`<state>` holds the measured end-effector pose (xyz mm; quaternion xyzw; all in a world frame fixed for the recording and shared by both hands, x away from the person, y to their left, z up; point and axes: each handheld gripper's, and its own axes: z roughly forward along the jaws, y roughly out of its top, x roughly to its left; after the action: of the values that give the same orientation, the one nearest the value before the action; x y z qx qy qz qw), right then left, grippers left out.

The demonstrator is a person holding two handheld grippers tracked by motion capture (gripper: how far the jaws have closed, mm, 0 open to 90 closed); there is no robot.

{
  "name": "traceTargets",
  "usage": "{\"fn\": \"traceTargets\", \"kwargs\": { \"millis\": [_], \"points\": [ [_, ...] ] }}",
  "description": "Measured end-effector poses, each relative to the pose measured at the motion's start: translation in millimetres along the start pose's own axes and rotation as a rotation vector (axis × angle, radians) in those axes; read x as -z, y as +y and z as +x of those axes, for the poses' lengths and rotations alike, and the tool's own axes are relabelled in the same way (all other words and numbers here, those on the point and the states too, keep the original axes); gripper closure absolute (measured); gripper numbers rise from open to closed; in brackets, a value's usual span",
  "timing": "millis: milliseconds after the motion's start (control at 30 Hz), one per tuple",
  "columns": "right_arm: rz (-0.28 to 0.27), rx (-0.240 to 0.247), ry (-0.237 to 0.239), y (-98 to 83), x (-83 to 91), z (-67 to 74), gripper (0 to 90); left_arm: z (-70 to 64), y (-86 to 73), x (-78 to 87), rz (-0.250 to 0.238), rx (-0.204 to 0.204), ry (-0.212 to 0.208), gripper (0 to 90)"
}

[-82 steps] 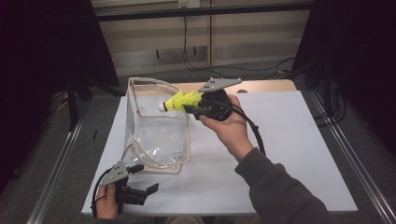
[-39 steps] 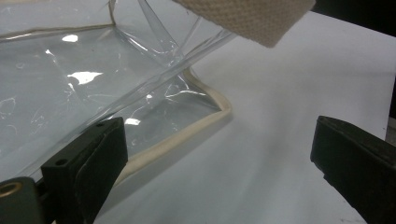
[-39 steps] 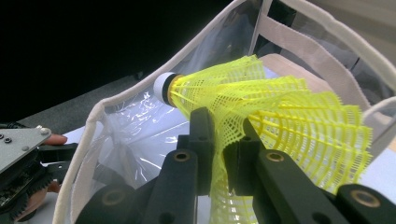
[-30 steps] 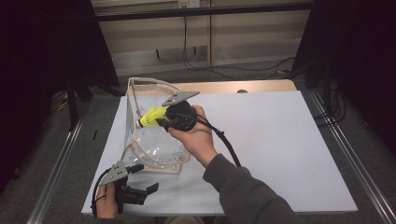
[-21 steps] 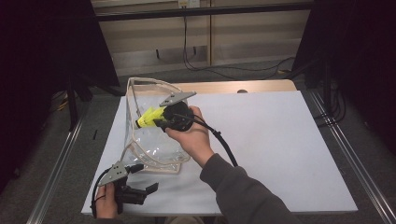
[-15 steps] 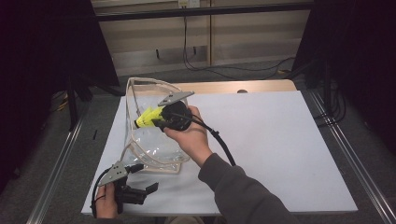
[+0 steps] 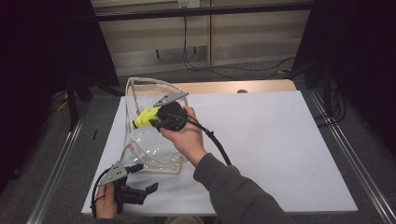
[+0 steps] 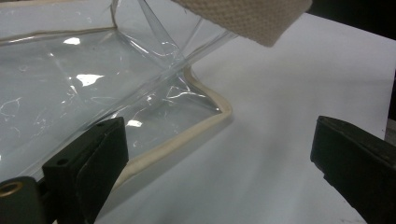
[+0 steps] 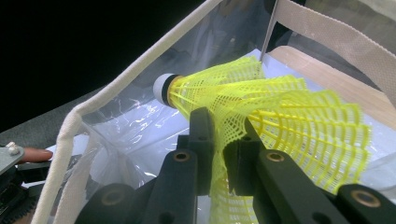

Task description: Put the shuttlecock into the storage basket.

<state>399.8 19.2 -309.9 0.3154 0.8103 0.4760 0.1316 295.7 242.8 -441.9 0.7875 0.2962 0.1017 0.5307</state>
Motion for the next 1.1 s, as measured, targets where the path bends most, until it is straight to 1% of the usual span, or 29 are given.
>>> {"fn": "traceTargets", "kwargs": {
  "millis": [67, 100, 133, 167, 233, 300, 333, 400, 433, 533, 567, 667, 700, 733, 767, 800, 867, 900, 967, 1000, 1067, 1100],
  "points": [
    [0.003, 0.000, -0.003, -0.1, -1.8, 0.2, 81.9, 0.3, -0.1, 0.3, -0.001, 0.003, -0.003, 3.8],
    [0.001, 0.000, -0.001, 0.0, -2.7, 0.4, 81.9, 1.2, -0.1, 0.4, 0.000, 0.002, -0.021, 3.8],
    [0.002, -0.003, -0.001, 0.2, -3.4, 0.8, 81.9, 0.2, -0.1, 0.3, -0.001, 0.002, -0.001, 3.8],
    [0.004, -0.001, -0.002, 0.5, -4.1, 1.1, 81.9, 0.3, 0.0, 0.3, -0.001, 0.001, 0.000, 3.8],
    [0.005, 0.000, -0.003, 0.8, -5.6, 1.7, 81.9, 1.2, 0.0, 0.4, 0.000, 0.001, -0.019, 3.8],
    [0.007, 0.002, -0.003, 1.0, -6.7, 2.1, 81.9, 0.8, 0.0, 0.6, 0.001, 0.001, -0.013, 3.8],
    [0.007, 0.000, -0.004, 1.3, -7.1, 2.2, 81.9, 0.1, -0.1, 0.4, -0.001, 0.003, -0.001, 3.8],
    [0.005, -0.004, -0.002, 1.9, -7.7, 2.3, 81.9, 1.3, 0.1, 0.8, -0.001, 0.000, -0.017, 3.8],
    [0.003, -0.003, -0.002, 2.2, -8.0, 2.4, 81.9, 0.8, 0.4, 1.3, 0.004, -0.002, -0.004, 3.8],
    [-0.001, -0.005, -0.001, 3.4, -9.4, 3.0, 81.9, 0.9, 0.4, 1.8, 0.002, -0.001, -0.001, 3.8],
    [-0.004, -0.007, 0.000, 3.5, -10.1, 3.0, 81.9, 1.6, 0.4, 1.9, 0.003, -0.002, -0.015, 3.8],
    [-0.007, -0.010, -0.007, 3.3, -12.2, 2.7, 82.0, 1.3, 0.5, 1.6, 0.001, -0.002, -0.017, 3.7],
    [-0.007, -0.010, -0.006, 3.1, -13.0, 2.6, 81.9, 0.1, 0.4, 1.2, -0.001, -0.001, 0.005, 3.6],
    [-0.006, -0.012, -0.008, 3.0, -13.7, 2.5, 81.9, 0.8, 0.5, 1.2, 0.001, -0.001, -0.012, 3.4],
    [-0.004, -0.012, -0.010, 2.8, -14.5, 2.3, 81.9, 1.3, 0.5, 1.5, 0.003, -0.004, -0.017, 3.4],
    [-0.004, -0.016, -0.008, 2.3, -15.6, 1.9, 82.0, 0.5, 0.4, 1.4, 0.002, -0.002, -0.001, 3.4],
    [-0.005, -0.016, -0.007, 2.1, -17.2, 1.7, 82.0, 0.7, 0.4, 1.5, 0.001, -0.002, -0.002, 3.4],
    [-0.004, -0.016, -0.008, 2.1, -18.0, 2.0, 81.9, 1.5, 0.3, 1.6, 0.001, -0.003, -0.016, 3.4],
    [-0.004, -0.017, -0.008, 2.0, -19.6, 1.9, 81.9, 1.5, 0.1, 1.1, -0.001, -0.003, -0.020, 3.4],
    [-0.002, -0.018, -0.009, 1.8, -20.8, 1.5, 82.0, 1.4, 0.1, 1.1, -0.001, -0.002, -0.019, 3.4],
    [-0.003, -0.026, -0.010, 1.7, -22.4, 0.5, 81.9, 0.6, 0.1, 0.9, -0.002, -0.002, -0.004, 3.3],
    [-0.003, -0.027, -0.010, 1.6, -23.1, 0.1, 82.0, 1.6, 0.2, 1.3, 0.002, -0.002, -0.022, 3.4]
  ]
}}
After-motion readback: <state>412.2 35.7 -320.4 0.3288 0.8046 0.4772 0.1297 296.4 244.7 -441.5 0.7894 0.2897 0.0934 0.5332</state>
